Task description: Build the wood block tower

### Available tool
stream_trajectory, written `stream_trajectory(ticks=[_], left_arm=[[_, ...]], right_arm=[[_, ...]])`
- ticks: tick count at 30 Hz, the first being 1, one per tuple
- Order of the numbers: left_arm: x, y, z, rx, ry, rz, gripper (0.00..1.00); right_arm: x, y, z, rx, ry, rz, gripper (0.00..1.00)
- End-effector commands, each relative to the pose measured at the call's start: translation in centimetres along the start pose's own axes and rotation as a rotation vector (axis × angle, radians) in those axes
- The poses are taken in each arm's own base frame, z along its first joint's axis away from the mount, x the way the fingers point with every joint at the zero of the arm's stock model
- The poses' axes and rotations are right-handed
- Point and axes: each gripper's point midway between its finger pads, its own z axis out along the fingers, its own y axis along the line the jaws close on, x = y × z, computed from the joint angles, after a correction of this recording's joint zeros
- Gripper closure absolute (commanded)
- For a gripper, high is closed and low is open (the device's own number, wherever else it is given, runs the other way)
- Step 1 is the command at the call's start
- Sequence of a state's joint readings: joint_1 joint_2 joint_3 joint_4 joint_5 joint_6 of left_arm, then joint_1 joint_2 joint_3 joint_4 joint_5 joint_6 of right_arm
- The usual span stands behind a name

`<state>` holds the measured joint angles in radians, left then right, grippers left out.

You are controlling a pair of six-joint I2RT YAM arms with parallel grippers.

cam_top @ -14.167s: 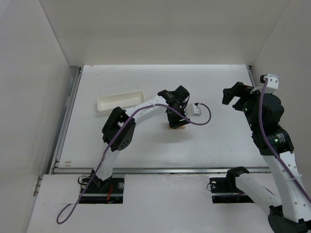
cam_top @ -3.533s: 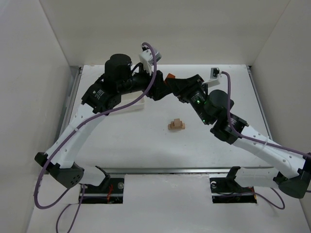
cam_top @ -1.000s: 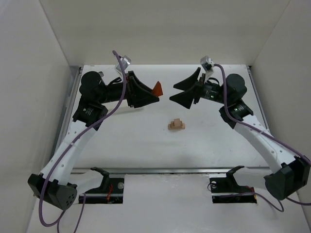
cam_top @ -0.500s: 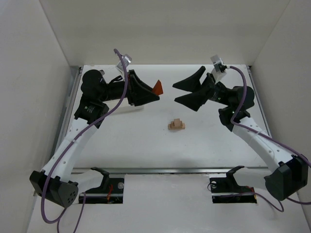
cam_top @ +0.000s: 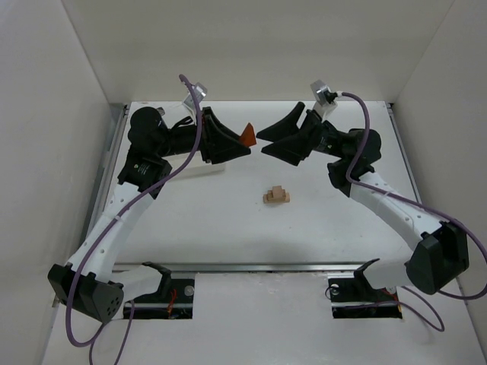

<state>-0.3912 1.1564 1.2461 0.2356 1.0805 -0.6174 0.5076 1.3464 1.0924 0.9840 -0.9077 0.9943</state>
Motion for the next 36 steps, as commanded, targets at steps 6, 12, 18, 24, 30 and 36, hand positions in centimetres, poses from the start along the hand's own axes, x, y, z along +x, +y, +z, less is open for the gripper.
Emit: stream_trajectory(ticks=[6, 12, 18, 24, 30, 36], left_arm=[[-2.3, -2.4, -0.2, 0.048, -0.046, 0.115, 1.00], [-2.6, -2.6, -0.2, 0.051, -0.050, 0.123, 1.00], [-2.6, -2.6, -0.2, 0.051, -0.050, 0.123, 1.00], [-2.6, -2.6, -0.2, 0.046, -0.045, 0.151, 1.00], [-2.5, -2.5, -0.2, 0.043, -0.041, 0.143, 1.00], [-2.3, -2.3, -0.2, 0.041, -0.038, 0.126, 1.00]], right_arm=[[-1.5, 1.8, 2.6, -0.072, -0.012, -0.037, 0.35], [-0.9, 0.4, 2.9, -0.014, -0.004, -0.014, 0.35], [0.2, -1.8, 2.6, 0.082, 0.028, -0.003, 0.35], [-0.6, -2.1, 2.4, 0.136, -0.001, -0.026, 0.28], [-1.0, -1.4, 2.6, 0.112, 0.005, -0.040, 0.34], [-1.4, -1.0, 3.0, 0.084, 0.007, -0.040, 0.47]])
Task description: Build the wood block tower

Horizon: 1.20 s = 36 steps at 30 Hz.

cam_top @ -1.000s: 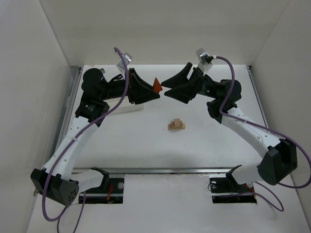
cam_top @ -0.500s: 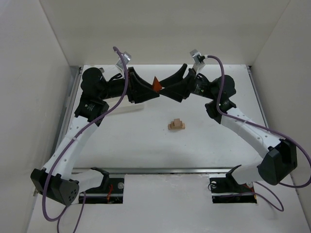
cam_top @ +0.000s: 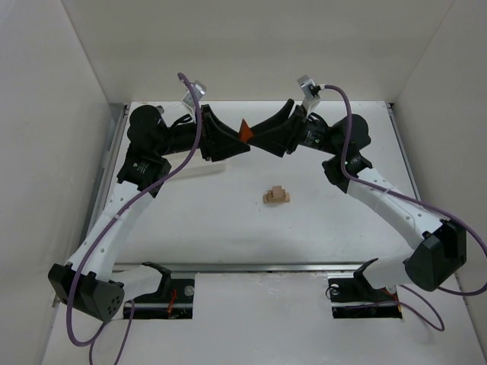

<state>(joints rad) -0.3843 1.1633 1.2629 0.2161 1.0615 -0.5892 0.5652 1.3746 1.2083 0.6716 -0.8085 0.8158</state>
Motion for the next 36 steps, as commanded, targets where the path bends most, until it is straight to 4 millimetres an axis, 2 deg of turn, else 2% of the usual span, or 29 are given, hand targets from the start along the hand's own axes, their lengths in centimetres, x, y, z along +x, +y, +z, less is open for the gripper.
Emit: stream_trajectory(ticks=[1, 5, 8, 11, 12, 13, 18, 19, 20, 21, 23, 27, 28, 30, 31, 32, 34, 35, 36], left_arm=[[-1.8, -2.8, -0.3, 0.065, -0.028, 0.104, 1.00], [-1.6, -2.5, -0.2, 0.062, -0.024, 0.096, 1.00], [-1.6, -2.5, -0.2, 0.062, -0.024, 0.096, 1.00], [-1.6, -2.5, -0.2, 0.062, -0.024, 0.096, 1.00], [-1.6, -2.5, -0.2, 0.062, -0.024, 0.096, 1.00], [-1.6, -2.5, -0.2, 0.062, -0.024, 0.096, 1.00], [-0.9, -1.9, -0.3, 0.045, -0.004, 0.099, 1.00], [-0.7, -1.7, -0.3, 0.039, 0.004, 0.101, 0.92], [-1.1, -2.1, -0.4, 0.040, 0.003, 0.122, 0.89], [-0.3, -1.3, -0.3, 0.022, 0.029, 0.088, 0.86], [-0.1, -0.7, -0.2, 0.011, 0.046, 0.103, 0.78], [0.7, 0.3, -0.1, -0.006, 0.076, 0.100, 0.66], [0.8, 0.4, -0.2, -0.008, 0.080, 0.104, 0.59], [0.9, 0.5, -0.3, -0.011, 0.091, 0.146, 0.43], [1.4, 1.0, -0.4, -0.032, 0.114, 0.134, 0.35], [1.5, 1.2, -0.5, -0.046, 0.126, 0.151, 0.27], [1.9, 1.6, -0.9, -0.073, 0.150, 0.179, 0.21], [2.5, 2.4, -1.3, -0.103, 0.170, 0.188, 0.19], [2.7, 2.7, -1.4, -0.114, 0.177, 0.191, 0.16]], right_arm=[[-1.4, 2.2, 0.7, -0.059, -0.015, -0.049, 0.51], [-1.4, 2.2, 0.7, -0.059, -0.015, -0.049, 0.53], [-1.4, 2.2, 0.7, -0.059, -0.015, -0.049, 0.50], [-1.3, 2.1, 0.7, -0.054, -0.010, -0.043, 0.62], [-1.3, 2.1, 0.7, -0.054, -0.010, -0.043, 0.76], [-1.3, 2.1, 0.7, -0.054, -0.010, -0.043, 0.81], [-1.4, 1.4, 0.7, -0.001, 0.012, -0.045, 1.00], [-1.1, 1.4, 0.5, 0.014, 0.027, -0.047, 1.00], [-1.6, 1.5, 0.5, 0.026, 0.025, -0.091, 1.00], [-0.7, 0.5, 0.3, 0.067, 0.055, -0.065, 1.00], [-1.6, 1.2, 0.0, 0.080, 0.055, -0.123, 1.00], [-1.4, 0.2, -0.7, 0.171, 0.097, -0.163, 1.00], [-0.6, -0.8, -1.2, 0.226, 0.130, -0.143, 1.00], [-1.1, -1.0, -1.7, 0.273, 0.153, -0.205, 1.00], [-0.1, -1.7, -2.5, 0.322, 0.206, -0.180, 1.00], [-0.8, -1.9, -2.8, 0.362, 0.207, -0.206, 1.00], [-0.5, -2.9, -3.6, 0.423, 0.259, -0.249, 1.00], [0.1, -3.5, -4.7, 0.484, 0.301, -0.233, 1.00], [-0.2, -3.6, -4.8, 0.502, 0.314, -0.247, 1.00]])
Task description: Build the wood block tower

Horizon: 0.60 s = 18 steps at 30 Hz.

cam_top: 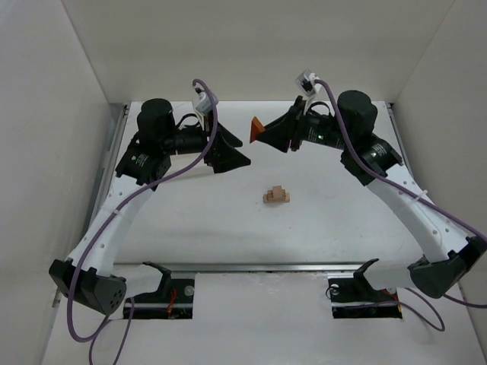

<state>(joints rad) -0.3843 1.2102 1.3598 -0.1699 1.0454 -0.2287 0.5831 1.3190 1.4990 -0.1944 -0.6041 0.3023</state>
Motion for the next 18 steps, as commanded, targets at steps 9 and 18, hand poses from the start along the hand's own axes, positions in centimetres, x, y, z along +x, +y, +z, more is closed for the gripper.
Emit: stream_trajectory(ticks=[9, 18], left_arm=[[0.9, 1.2, -3.0, -0.190, 0.002, 0.144, 0.11], [3.1, 2.5, -4.0, -0.273, 0.033, 0.170, 0.11]], right_arm=[[6.9, -7.3, -3.6, 0.389, 0.453, -0.120, 1.00], [12.5, -10.3, -6.2, 0.566, 0.843, -0.441, 1.00]])
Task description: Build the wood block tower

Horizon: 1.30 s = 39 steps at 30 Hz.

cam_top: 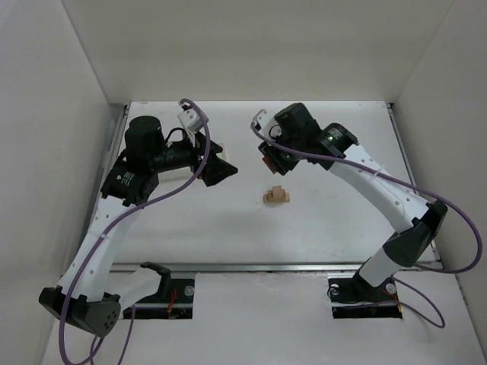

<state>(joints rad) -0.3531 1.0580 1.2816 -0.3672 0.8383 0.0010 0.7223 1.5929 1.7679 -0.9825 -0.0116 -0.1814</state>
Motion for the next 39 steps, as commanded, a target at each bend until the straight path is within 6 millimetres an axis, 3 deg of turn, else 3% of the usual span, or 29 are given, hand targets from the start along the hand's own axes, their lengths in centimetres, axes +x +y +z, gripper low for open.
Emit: stream_trajectory(ticks=[1, 4, 9, 10, 12, 14, 19, 25, 26, 31, 33, 39], left_arm=[[0.7, 0.5, -0.3, -0.027, 0.009, 0.044, 0.11], [0.9, 0.3, -0.6, -0.027, 0.017, 0.061, 0.11], [1.3, 1.0, -0.3, -0.038, 0.039, 0.081, 0.11], [1.5, 1.0, -0.3, -0.038, 0.046, 0.074, 0.11], [0.7, 1.4, -0.5, -0.073, 0.032, 0.089, 0.11], [0.7, 1.4, -0.5, -0.073, 0.032, 0.089, 0.11], [-1.7, 1.4, -1.8, -0.113, -0.074, 0.163, 0.09], [-1.3, 1.8, -1.7, -0.121, -0.083, 0.154, 0.09], [-1.1, 1.8, -1.7, -0.121, -0.077, 0.148, 0.09], [-0.3, 2.8, -1.3, -0.130, -0.055, 0.123, 0.09], [0.2, 3.0, -1.0, -0.121, -0.042, 0.111, 0.09], [0.2, 3.4, -0.3, -0.110, -0.048, 0.106, 0.09]], right_arm=[[2.0, -2.0, -2.1, 0.135, 0.100, -0.217, 1.00], [2.9, -2.2, -1.7, 0.157, 0.149, -0.334, 1.00], [2.5, -1.0, -1.9, 0.090, 0.099, -0.565, 1.00], [4.0, -0.8, -1.2, 0.065, 0.128, -0.610, 1.00], [4.6, -0.5, -1.1, 0.041, 0.103, -0.704, 1.00], [5.2, 0.0, -0.3, 0.012, 0.093, -0.722, 1.00], [5.6, 1.3, 1.7, -0.087, 0.065, -0.799, 1.00], [6.4, 1.9, 4.5, -0.172, 0.141, -0.879, 1.00], [7.1, 1.7, 4.6, -0.178, 0.174, -0.898, 1.00], [6.1, 0.7, 4.5, -0.152, 0.209, -0.940, 1.00], [6.8, -0.1, 4.4, -0.137, 0.263, -0.983, 1.00], [7.9, -0.1, 4.9, -0.153, 0.313, -1.035, 1.00]])
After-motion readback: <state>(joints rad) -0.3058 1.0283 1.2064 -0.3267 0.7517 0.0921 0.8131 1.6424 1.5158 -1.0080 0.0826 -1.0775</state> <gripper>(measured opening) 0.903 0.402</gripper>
